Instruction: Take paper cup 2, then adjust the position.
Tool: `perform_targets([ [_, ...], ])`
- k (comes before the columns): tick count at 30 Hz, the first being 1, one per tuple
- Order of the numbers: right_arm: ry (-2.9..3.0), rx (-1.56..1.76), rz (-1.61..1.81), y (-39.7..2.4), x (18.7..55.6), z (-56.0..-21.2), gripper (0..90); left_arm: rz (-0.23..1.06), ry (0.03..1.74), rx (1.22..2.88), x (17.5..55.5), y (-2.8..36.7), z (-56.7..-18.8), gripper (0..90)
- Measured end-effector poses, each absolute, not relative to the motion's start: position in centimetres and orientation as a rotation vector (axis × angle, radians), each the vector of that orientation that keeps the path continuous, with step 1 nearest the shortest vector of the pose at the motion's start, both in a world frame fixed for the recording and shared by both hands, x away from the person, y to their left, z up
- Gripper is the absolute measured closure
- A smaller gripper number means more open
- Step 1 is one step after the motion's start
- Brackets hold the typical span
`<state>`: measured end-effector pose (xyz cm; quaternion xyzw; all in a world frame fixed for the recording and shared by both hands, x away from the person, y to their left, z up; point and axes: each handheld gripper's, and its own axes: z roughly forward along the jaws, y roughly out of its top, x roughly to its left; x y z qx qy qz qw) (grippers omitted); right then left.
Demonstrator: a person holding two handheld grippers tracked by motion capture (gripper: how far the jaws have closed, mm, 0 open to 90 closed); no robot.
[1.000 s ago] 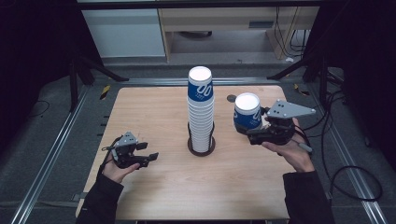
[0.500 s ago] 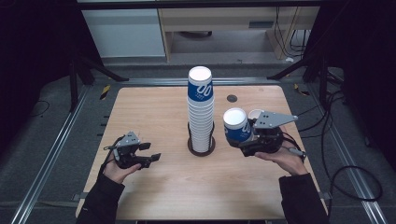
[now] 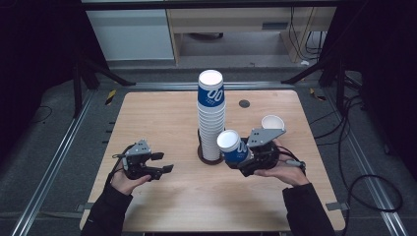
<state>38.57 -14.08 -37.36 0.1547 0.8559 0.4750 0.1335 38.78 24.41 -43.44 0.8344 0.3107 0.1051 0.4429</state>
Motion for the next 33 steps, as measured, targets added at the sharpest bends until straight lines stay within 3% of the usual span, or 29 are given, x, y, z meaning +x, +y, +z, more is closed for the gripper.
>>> perform_targets([
  [33,2.732,0.234,1.164,-10.6,38.8,-39.7,21.0,0.088,0.546,2.098,36.6,20.7,-41.0,34.0],
])
